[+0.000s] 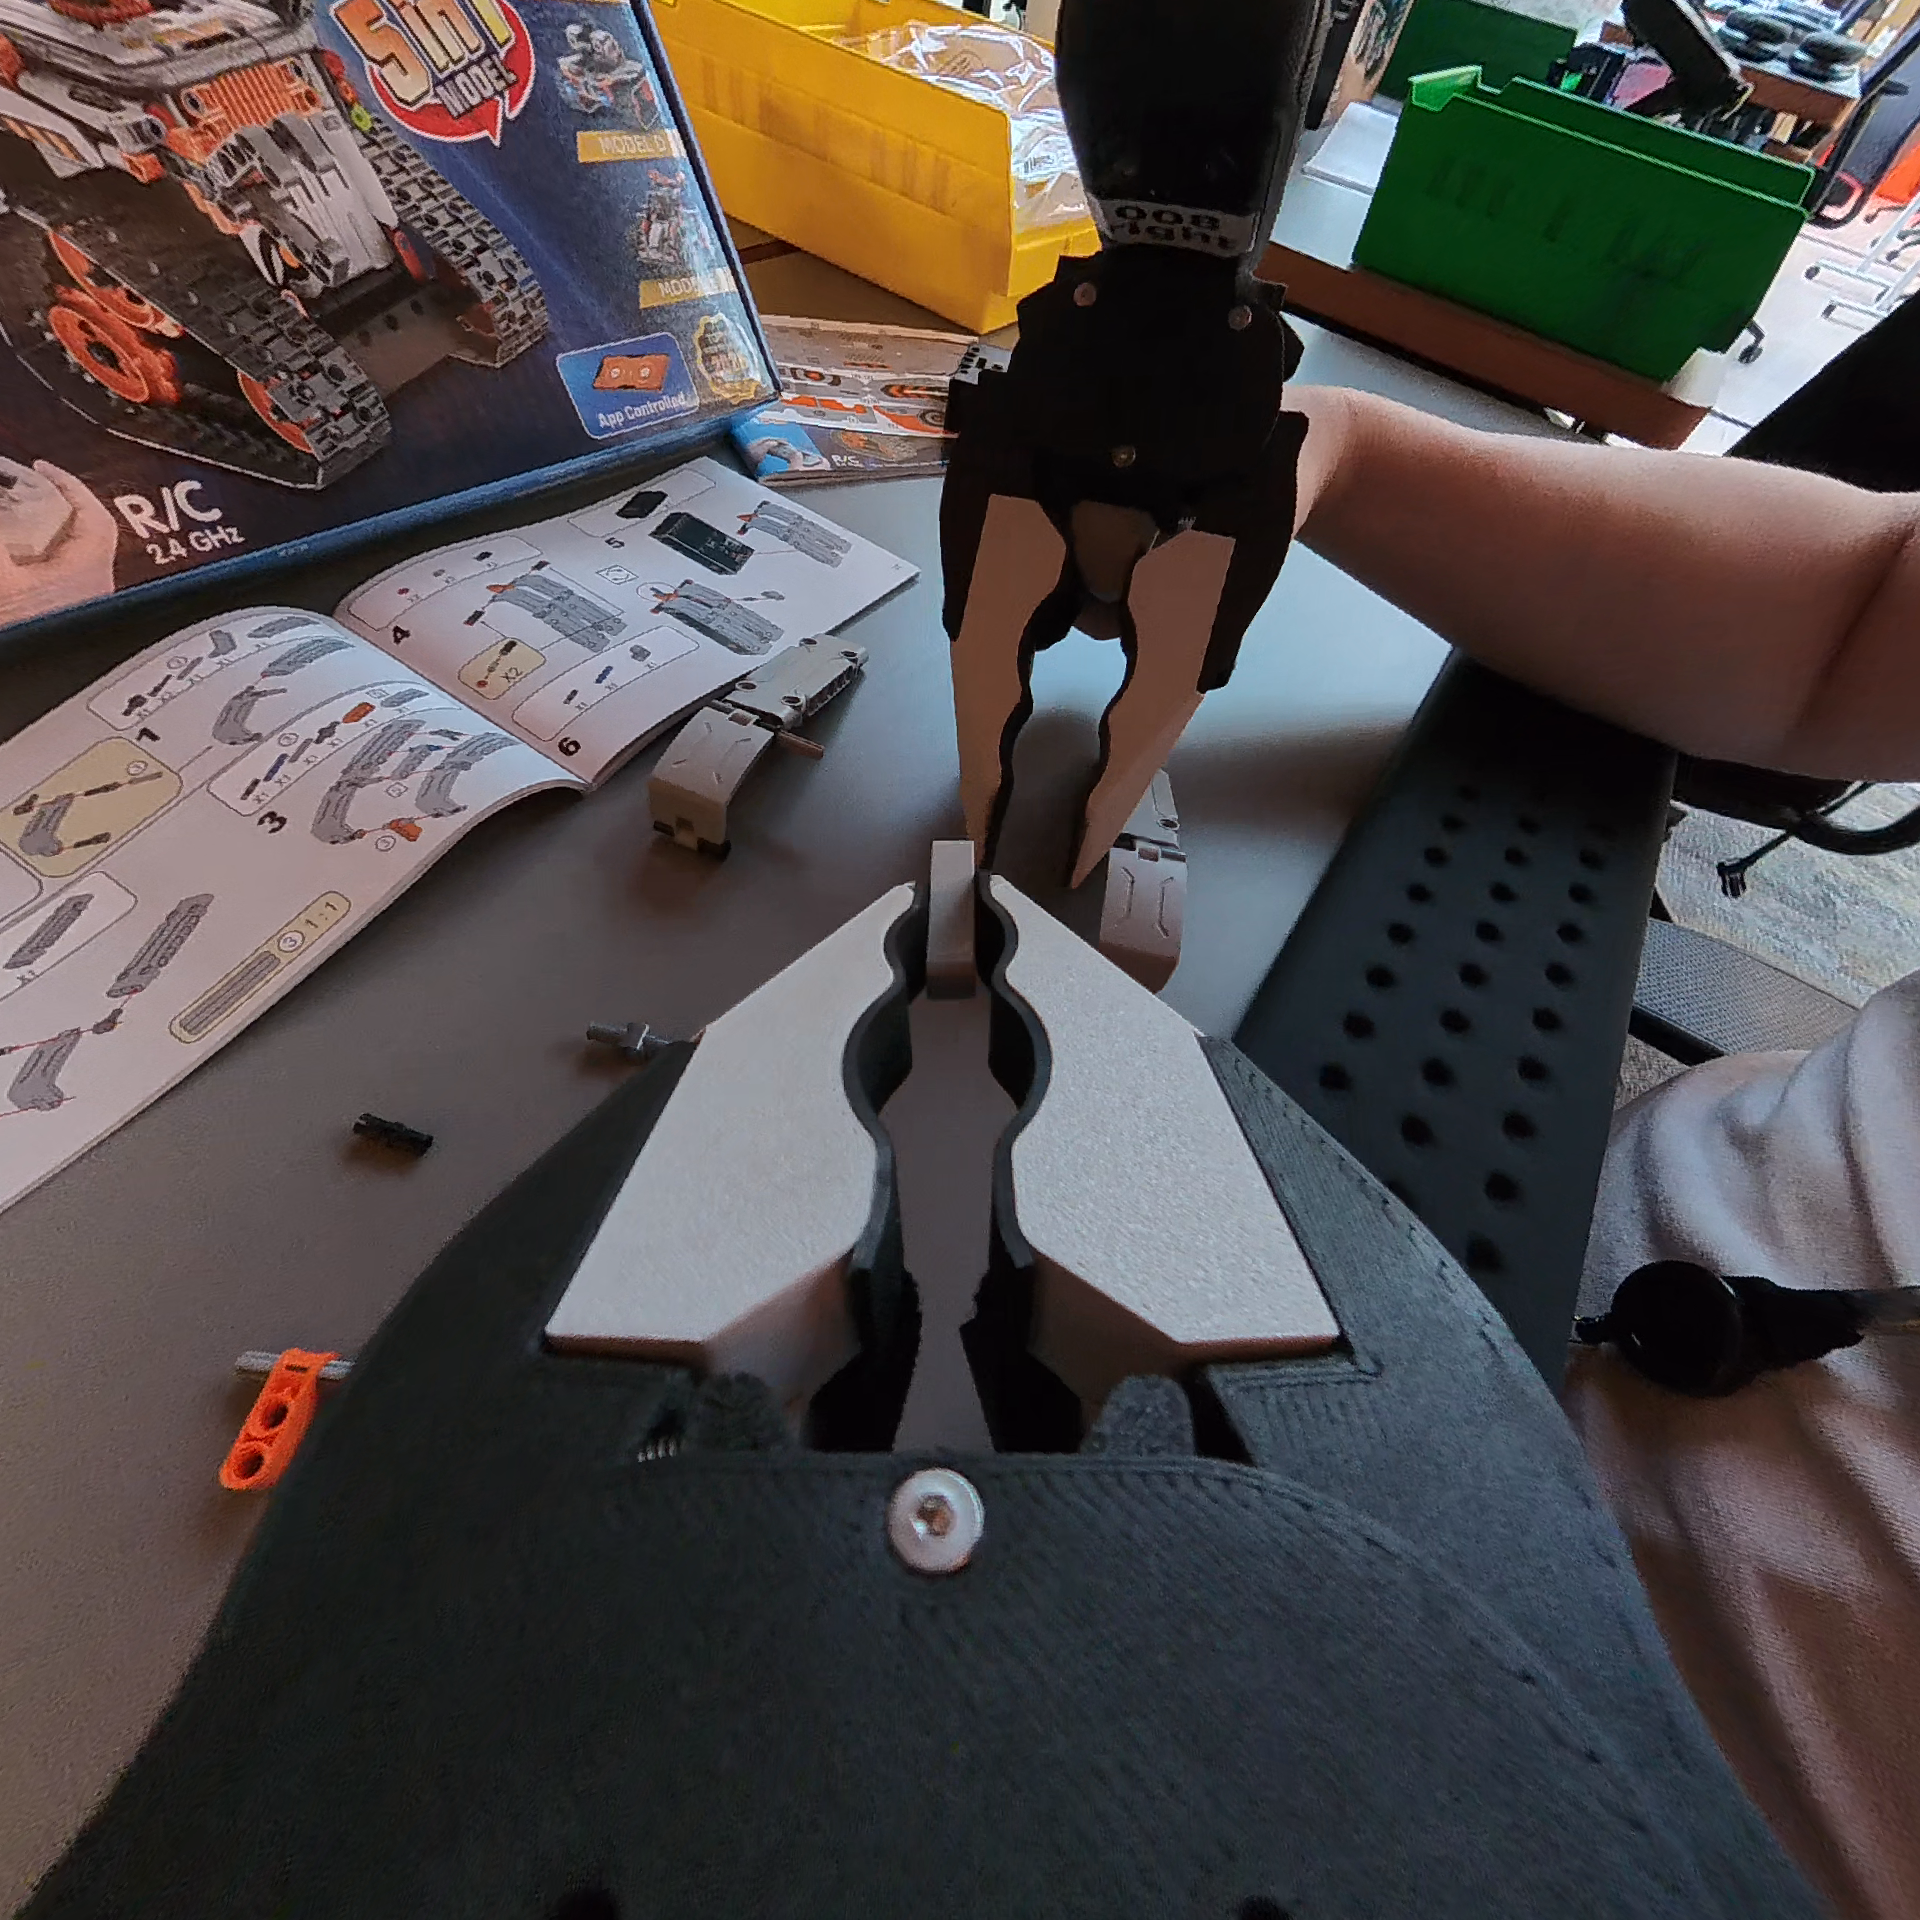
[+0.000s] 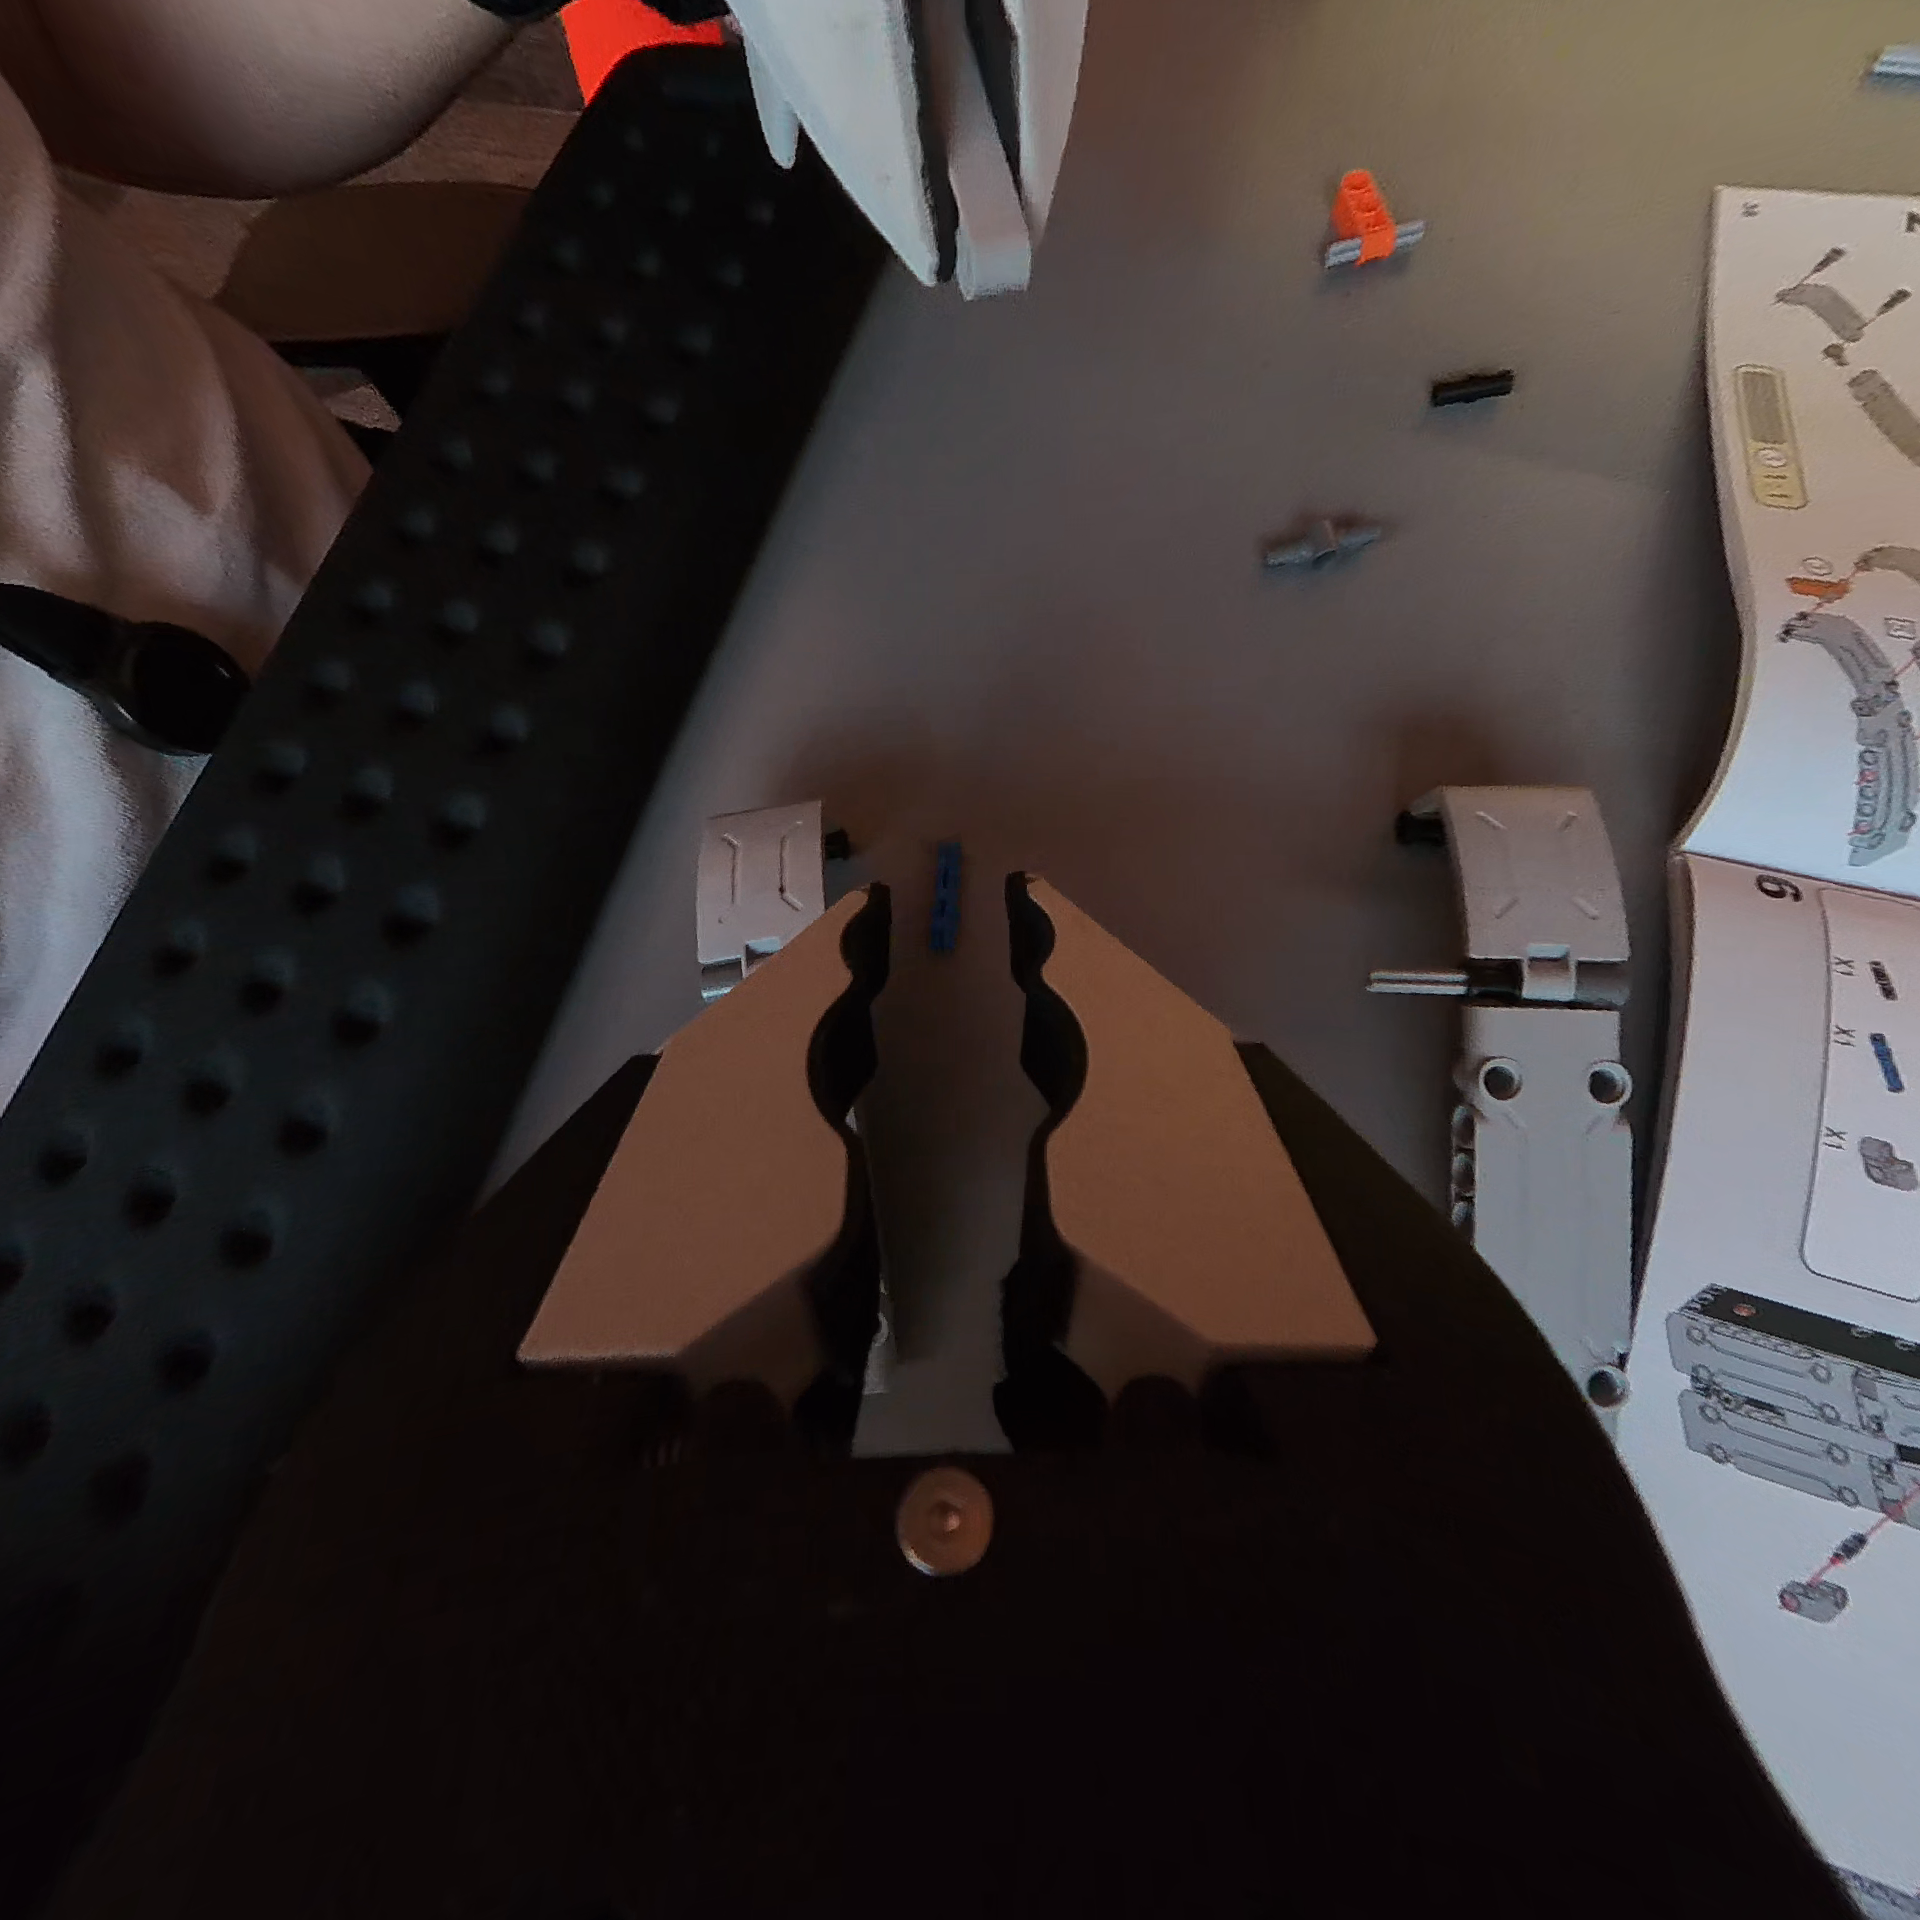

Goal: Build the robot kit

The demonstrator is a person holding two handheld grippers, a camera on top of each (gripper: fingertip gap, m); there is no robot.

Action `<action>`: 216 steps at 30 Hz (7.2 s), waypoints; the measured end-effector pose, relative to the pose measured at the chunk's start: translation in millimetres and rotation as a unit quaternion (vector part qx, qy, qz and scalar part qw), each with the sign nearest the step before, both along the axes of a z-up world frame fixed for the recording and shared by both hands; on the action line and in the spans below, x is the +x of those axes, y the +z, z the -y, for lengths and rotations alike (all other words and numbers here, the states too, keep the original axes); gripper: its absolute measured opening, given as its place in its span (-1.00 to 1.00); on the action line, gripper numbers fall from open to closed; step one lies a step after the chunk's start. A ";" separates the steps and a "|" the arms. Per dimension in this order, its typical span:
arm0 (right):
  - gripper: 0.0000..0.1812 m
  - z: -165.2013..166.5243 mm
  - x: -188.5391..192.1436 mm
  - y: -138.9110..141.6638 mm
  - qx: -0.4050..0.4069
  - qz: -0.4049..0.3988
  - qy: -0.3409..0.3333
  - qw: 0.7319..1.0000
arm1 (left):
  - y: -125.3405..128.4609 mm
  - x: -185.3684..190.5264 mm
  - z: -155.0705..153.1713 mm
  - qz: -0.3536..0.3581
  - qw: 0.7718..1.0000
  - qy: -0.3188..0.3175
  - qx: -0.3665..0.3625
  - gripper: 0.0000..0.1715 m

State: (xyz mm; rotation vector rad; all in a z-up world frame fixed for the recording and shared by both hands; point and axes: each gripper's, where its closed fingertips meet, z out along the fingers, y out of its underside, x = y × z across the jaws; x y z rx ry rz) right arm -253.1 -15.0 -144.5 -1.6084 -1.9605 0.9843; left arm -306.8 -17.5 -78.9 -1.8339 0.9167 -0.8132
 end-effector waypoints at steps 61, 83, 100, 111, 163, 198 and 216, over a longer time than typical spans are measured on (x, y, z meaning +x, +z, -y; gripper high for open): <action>-0.97 11.7 -27.9 73.9 -0.415 -0.251 -0.258 0.836 | 13.5 22.5 -3.2 0.004 0.989 0.034 0.141 -0.93; -0.98 13.5 -26.3 68.3 -0.488 -0.264 -0.253 0.793 | 4.9 24.4 -0.2 -0.035 0.984 0.024 0.175 -0.93; -0.98 -7.3 -29.4 47.4 -0.292 -0.241 -0.378 0.845 | -16.2 18.9 -17.4 -0.126 0.975 0.093 0.160 -0.92; -0.98 -6.7 -32.8 37.0 -0.196 -0.199 -0.401 0.872 | -26.2 14.8 -15.9 -0.162 0.970 0.083 0.163 -0.92; -1.00 -29.4 -18.4 46.2 -0.016 -0.212 -0.461 0.862 | -60.1 10.6 -24.8 -0.335 0.910 0.150 0.192 -0.93; -0.89 286.5 -65.2 90.0 -0.095 -0.006 0.313 0.945 | -52.0 2.7 -28.2 -0.353 0.888 0.177 0.237 -0.93; -0.92 307.9 -73.5 53.1 -0.150 0.126 0.325 0.925 | -47.0 2.9 -28.1 -0.338 0.891 0.183 0.241 -0.93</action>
